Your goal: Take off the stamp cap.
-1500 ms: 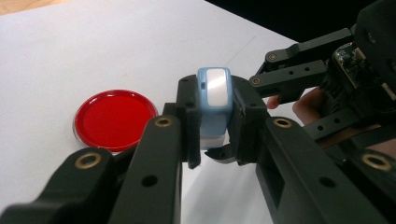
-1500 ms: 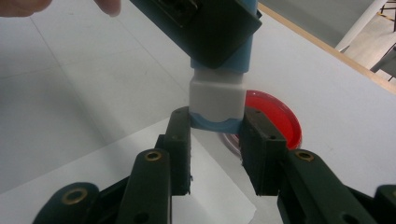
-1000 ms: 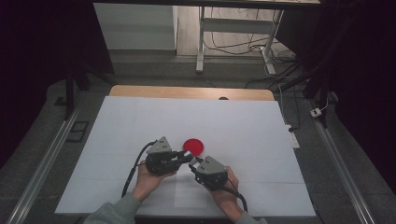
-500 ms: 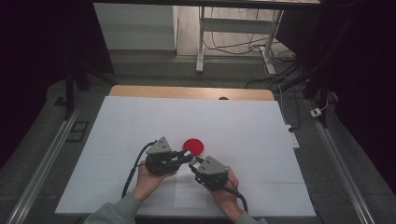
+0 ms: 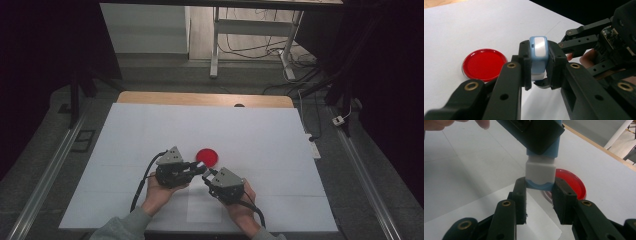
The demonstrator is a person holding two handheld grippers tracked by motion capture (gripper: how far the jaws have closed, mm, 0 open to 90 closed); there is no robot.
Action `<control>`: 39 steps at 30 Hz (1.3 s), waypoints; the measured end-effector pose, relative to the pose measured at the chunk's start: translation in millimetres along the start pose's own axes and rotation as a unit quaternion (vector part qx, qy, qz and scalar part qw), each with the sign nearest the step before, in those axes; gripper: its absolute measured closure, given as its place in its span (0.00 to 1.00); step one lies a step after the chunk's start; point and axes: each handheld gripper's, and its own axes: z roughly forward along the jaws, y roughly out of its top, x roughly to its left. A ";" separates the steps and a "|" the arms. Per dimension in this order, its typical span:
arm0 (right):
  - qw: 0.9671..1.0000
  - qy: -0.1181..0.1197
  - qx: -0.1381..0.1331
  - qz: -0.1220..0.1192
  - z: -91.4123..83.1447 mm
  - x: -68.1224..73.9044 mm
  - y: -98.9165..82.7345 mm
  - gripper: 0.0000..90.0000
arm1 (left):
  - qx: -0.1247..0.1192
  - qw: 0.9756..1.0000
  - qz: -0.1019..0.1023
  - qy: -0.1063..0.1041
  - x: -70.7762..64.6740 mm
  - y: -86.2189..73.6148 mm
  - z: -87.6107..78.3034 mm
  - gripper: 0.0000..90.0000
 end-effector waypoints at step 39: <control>1.000 0.009 0.001 -0.011 -2.4 -2.6 0.4 0.73 | -0.002 1.000 -0.008 -0.015 2.6 -0.3 -1.6 0.85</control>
